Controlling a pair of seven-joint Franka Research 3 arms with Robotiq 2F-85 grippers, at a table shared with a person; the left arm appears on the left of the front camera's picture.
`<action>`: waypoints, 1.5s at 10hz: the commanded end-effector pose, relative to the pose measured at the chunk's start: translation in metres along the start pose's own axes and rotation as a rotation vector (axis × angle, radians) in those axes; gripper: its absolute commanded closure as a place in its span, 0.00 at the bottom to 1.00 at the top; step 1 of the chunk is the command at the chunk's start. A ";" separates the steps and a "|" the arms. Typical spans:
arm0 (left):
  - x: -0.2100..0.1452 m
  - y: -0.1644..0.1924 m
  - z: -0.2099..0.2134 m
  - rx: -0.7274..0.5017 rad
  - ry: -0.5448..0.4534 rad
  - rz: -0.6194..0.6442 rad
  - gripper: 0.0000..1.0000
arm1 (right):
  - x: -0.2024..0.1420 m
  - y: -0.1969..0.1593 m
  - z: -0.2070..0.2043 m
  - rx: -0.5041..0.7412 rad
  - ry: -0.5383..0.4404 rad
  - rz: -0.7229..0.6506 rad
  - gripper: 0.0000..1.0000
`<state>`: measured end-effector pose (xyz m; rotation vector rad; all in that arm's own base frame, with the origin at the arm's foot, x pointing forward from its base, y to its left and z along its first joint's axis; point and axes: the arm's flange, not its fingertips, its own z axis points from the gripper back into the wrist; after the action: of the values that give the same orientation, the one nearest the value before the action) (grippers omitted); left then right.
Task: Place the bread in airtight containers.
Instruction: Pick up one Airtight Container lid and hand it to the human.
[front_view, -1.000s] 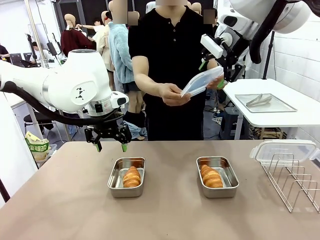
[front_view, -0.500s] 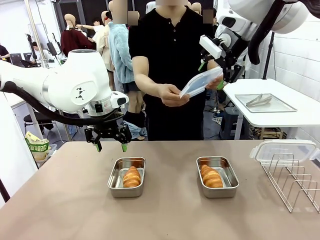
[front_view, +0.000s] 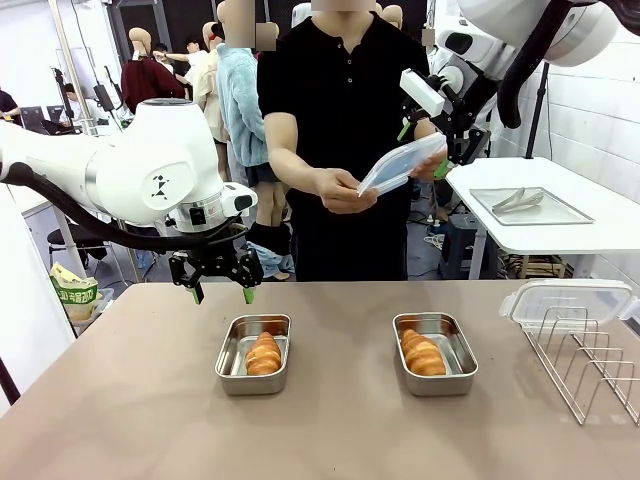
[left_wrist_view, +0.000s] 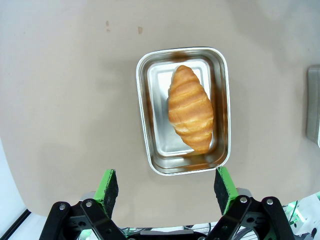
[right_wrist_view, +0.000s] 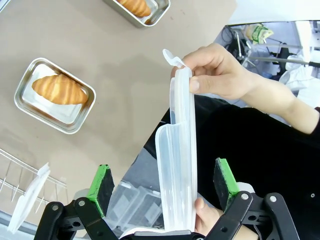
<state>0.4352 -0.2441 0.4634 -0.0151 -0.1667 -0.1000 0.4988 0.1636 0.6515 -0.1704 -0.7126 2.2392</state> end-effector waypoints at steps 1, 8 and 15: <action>0.000 0.000 0.001 -0.002 -0.002 0.004 0.00 | 0.000 0.001 0.000 -0.007 0.003 0.004 0.00; 0.000 0.000 0.001 -0.002 -0.002 0.004 0.00 | 0.000 0.001 0.000 -0.007 0.003 0.004 0.00; 0.000 0.000 0.001 -0.002 -0.002 0.004 0.00 | 0.000 0.001 0.000 -0.007 0.003 0.004 0.00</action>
<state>0.4352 -0.2441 0.4634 -0.0151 -0.1667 -0.1000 0.4988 0.1635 0.6515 -0.1705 -0.7126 2.2392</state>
